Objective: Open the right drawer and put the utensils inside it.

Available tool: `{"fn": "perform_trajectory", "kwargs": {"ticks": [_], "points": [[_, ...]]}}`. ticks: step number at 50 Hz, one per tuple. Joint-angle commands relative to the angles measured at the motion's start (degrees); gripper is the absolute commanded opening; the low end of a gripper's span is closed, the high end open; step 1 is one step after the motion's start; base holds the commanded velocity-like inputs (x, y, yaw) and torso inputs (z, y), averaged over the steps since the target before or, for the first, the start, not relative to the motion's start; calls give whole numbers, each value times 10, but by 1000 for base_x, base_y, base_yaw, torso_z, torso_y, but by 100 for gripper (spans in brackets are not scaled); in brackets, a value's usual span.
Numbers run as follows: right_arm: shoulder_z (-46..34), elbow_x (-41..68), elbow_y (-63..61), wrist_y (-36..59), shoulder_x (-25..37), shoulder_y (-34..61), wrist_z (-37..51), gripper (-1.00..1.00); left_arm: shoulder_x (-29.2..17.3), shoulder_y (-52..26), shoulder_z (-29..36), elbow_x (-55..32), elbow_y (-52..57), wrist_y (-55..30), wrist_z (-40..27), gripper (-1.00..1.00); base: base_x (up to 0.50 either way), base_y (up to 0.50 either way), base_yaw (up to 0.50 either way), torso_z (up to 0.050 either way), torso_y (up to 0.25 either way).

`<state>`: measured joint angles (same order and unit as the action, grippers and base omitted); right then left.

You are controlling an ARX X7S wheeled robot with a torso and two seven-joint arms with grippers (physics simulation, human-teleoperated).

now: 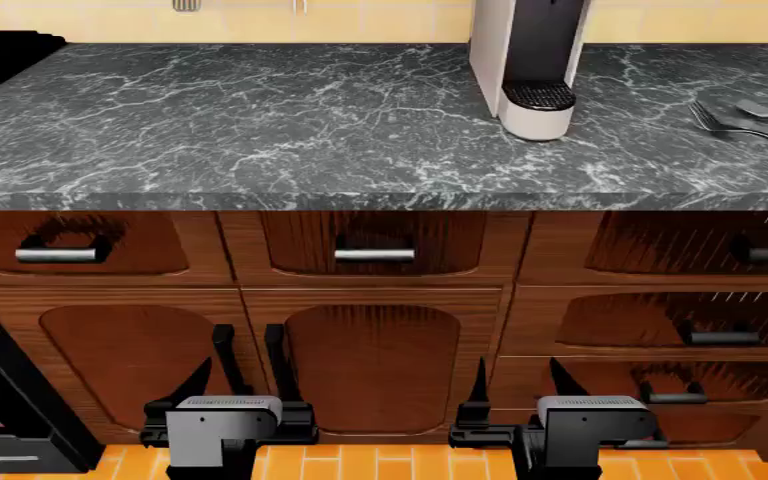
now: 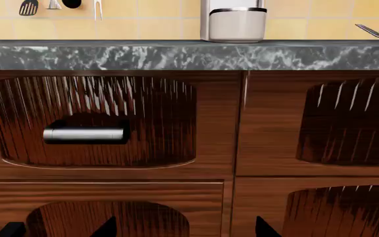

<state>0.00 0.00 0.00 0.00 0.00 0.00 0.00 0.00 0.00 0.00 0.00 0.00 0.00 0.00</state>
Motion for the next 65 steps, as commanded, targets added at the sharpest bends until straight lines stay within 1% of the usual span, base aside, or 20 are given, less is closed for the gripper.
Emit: {"fn": "perform_trajectory", "kwargs": {"ticks": [1, 10, 14, 16, 20, 23, 25, 27, 30, 31, 33, 34, 37, 38, 41, 43, 47, 53, 56, 65], "points": [[-9, 15, -2, 4, 9, 1, 8, 100, -9, 0, 10, -9, 2, -4, -12, 100, 0, 0, 0, 0, 0], [-25, 44, -10, 6, 26, 1, 14, 100, -23, 1, 30, -20, 12, -14, -38, 100, 0, -301, 0, 0, 0], [-25, 57, -8, 8, 30, 3, 17, 100, -30, 7, 21, -54, 32, -25, -33, 100, 0, -500, 0, 0, 0], [-26, 63, -8, 9, 32, 4, 18, 100, -39, 15, 18, -61, 70, -42, -34, 100, 0, -500, 0, 0, 0], [-31, 65, -8, 7, 35, 2, 19, 100, -69, 28, -15, -51, 224, -164, -74, 100, 0, -500, 0, 0, 0], [-32, 68, -9, 6, 37, 1, 20, 100, -98, 41, -68, -45, 359, -297, -105, 100, 0, -500, 0, 0, 0], [-34, 70, -9, 7, 39, 1, 21, 100, -119, 56, -115, -57, 427, -347, -106, 100, 0, -500, 0, 0, 0], [-35, 72, -9, 8, 40, 1, 24, 100, -131, 66, -190, -89, 499, -401, -102, 100, 0, -500, 0, 0, 0], [-38, 74, -9, 7, 42, 1, 27, 100, -129, 58, -345, -188, 587, -476, -82, 100, 0, -500, 0, 0, 0], [-38, 76, -9, 8, 42, 1, 28, 100, -138, 63, -391, -236, 599, -479, -90, 100, 0, -500, 0, 0, 0], [-40, 77, -9, 7, 44, 0, 29, 100, -210, 132, -472, -408, 600, -403, -178, 100, 0, -500, 0, 0, 0], [-40, 79, -9, 7, 44, 0, 29, 100, -252, 187, -494, -463, 600, -335, -226, 100, 0, -500, 0, 0, 0], [-42, 82, -10, 7, 46, 0, 31, 100, -354, 397, -568, -537, 600, -111, -358, 100, 0, -500, 0, 0, 0], [-43, 83, -10, 8, 47, 0, 31, 100, -369, 449, -601, -538, 600, -75, -382, 100, 0, -500, 0, 0, 0], [-44, 87, -12, 7, 48, -1, 33, 100, -340, 450, -712, -573, 600, -94, -325, 100, 0, -500, 0, 0, 0], [-45, 93, -14, 5, 50, -2, 31, 100, -336, 450, -781, -613, 600, -112, -298, 100, 0, -500, 0, 0, 0], [-47, 102, -16, 4, 53, -4, 28, 100, -335, 450, -829, -639, 600, -125, -273, 100, 0, -500, 0, 0, 0], [-51, 113, -17, 9, 57, -2, 29, 100, -337, 450, -950, -717, 600, -169, -251, 100, 0, -500, 0, 0, 0], [-54, 115, -17, 9, 59, -2, 30, 100, -336, 450, -967, -727, 600, -176, -247, 100, 0, -500, 0, 0, 0], [-61, 119, -17, 8, 64, -2, 35, 100, -334, 450, -937, -697, 600, -165, -247, 100, 7, -500, 0, 0, 0]]}}
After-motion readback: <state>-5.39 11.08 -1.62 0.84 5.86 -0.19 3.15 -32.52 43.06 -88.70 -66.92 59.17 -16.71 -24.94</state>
